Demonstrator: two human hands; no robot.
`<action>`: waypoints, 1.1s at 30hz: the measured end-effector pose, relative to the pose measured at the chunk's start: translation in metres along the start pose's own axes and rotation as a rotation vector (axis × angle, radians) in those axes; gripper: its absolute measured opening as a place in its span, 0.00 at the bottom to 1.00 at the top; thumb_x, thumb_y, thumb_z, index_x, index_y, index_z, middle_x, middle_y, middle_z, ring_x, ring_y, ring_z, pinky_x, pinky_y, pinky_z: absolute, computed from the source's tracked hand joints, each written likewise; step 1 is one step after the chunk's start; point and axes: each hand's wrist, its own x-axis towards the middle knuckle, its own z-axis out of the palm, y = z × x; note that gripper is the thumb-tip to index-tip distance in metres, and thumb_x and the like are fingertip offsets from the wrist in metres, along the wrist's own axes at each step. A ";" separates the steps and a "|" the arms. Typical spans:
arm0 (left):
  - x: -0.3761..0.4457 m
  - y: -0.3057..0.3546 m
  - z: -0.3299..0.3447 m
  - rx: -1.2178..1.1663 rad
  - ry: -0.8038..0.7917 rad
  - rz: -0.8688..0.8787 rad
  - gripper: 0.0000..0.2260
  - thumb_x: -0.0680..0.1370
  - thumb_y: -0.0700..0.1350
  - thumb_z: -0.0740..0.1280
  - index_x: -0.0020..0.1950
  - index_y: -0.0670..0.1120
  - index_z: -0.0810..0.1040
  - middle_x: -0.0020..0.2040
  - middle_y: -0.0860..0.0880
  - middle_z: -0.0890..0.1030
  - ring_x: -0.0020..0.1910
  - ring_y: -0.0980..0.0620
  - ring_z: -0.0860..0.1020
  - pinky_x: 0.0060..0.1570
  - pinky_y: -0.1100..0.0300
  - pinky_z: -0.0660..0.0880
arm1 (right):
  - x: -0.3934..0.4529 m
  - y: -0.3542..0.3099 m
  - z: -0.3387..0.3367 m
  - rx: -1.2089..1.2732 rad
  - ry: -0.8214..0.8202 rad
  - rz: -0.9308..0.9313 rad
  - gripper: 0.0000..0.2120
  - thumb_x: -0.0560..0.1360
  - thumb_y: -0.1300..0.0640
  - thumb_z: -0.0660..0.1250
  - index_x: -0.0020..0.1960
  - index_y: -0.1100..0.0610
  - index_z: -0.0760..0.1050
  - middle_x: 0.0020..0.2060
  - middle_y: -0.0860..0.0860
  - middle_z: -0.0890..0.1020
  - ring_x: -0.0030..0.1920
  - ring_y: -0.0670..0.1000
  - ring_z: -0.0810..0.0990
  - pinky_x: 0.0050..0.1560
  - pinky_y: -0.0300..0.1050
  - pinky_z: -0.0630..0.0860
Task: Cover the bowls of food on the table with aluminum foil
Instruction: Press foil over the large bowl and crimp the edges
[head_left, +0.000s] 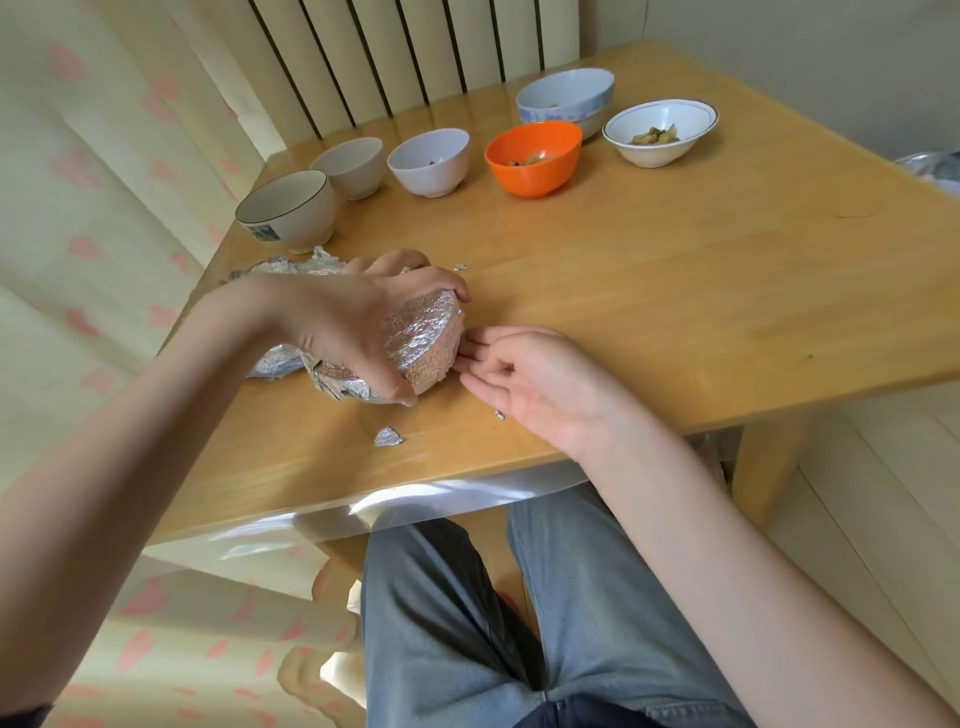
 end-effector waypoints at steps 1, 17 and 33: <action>0.000 0.001 0.000 0.003 0.000 -0.001 0.43 0.61 0.53 0.81 0.63 0.75 0.57 0.66 0.64 0.55 0.67 0.51 0.59 0.65 0.48 0.65 | 0.002 -0.001 0.001 -0.041 0.006 -0.001 0.25 0.73 0.77 0.50 0.69 0.68 0.65 0.63 0.63 0.74 0.62 0.55 0.76 0.62 0.45 0.73; 0.001 -0.001 0.002 -0.003 0.002 0.001 0.44 0.63 0.51 0.81 0.65 0.74 0.56 0.63 0.66 0.54 0.65 0.54 0.55 0.66 0.47 0.64 | 0.023 -0.018 0.002 -0.056 -0.001 0.071 0.27 0.70 0.76 0.47 0.70 0.74 0.60 0.68 0.61 0.71 0.69 0.59 0.70 0.70 0.47 0.65; 0.001 0.002 0.002 0.032 0.012 -0.049 0.40 0.65 0.52 0.80 0.62 0.74 0.56 0.64 0.63 0.55 0.62 0.51 0.58 0.58 0.50 0.64 | -0.013 -0.007 0.015 -0.130 0.184 -0.007 0.18 0.69 0.79 0.49 0.55 0.72 0.68 0.64 0.65 0.70 0.66 0.60 0.69 0.66 0.48 0.67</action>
